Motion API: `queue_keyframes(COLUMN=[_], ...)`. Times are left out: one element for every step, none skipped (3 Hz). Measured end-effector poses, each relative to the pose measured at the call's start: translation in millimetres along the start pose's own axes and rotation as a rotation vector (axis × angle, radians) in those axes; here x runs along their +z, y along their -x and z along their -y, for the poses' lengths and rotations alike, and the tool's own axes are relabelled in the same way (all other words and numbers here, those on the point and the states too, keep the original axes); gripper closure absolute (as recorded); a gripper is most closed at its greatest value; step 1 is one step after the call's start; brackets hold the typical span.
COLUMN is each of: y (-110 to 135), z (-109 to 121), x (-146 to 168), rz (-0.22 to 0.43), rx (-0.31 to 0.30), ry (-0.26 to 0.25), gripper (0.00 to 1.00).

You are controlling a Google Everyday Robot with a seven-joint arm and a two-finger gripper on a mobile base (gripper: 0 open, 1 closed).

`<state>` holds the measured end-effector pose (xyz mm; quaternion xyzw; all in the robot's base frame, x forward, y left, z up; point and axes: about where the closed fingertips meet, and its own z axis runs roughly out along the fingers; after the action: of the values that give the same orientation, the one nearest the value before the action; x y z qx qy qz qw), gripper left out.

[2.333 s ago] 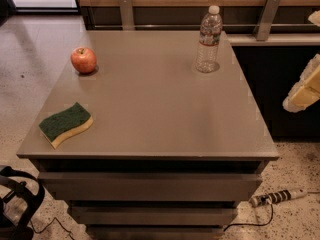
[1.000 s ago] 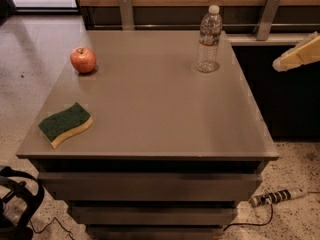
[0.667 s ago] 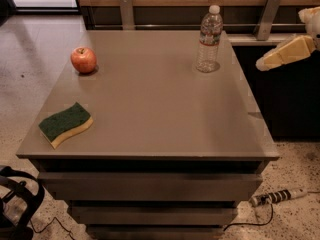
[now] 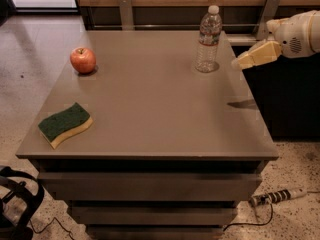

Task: Move water bottle near sponge

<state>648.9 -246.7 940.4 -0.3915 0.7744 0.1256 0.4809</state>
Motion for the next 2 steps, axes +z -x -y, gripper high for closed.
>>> queue_keyframes(y=[1,0], z=[3,14], x=[22,38], rz=[0.081,0.168], rx=[0.028,0.051], ry=[0.029,0.043], gripper=[0.0,0.0])
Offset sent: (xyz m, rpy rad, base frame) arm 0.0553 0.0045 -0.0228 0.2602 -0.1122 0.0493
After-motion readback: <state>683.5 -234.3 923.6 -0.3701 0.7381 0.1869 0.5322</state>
